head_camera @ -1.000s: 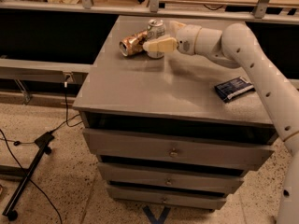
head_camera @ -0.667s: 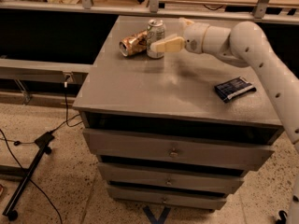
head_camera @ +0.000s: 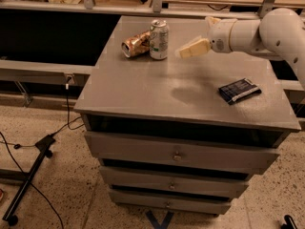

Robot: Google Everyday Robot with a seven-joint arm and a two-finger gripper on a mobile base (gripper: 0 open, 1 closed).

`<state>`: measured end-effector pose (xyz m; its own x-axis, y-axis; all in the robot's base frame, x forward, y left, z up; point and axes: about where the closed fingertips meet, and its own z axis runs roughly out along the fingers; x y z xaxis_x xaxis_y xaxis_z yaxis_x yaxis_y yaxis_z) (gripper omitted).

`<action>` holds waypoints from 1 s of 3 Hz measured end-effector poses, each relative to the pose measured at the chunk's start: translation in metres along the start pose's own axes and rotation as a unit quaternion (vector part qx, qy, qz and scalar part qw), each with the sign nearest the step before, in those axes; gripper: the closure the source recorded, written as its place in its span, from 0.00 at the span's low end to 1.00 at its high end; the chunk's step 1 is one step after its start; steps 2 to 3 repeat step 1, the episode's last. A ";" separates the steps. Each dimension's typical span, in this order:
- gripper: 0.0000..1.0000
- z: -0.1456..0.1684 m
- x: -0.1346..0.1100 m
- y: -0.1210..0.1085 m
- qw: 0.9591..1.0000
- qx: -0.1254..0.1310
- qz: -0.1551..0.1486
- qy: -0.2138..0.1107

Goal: Move 7up can near orange can

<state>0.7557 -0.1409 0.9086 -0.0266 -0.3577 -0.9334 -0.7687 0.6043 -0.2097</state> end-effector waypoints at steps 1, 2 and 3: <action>0.00 0.000 0.000 0.000 1.000 0.000 0.000 0.000; 0.00 0.000 0.000 0.000 1.000 0.000 0.000 0.000; 0.00 0.000 0.000 0.000 1.000 0.000 0.000 0.000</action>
Offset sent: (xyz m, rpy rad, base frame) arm 0.0000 0.0000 0.0000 0.0000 0.0000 0.0000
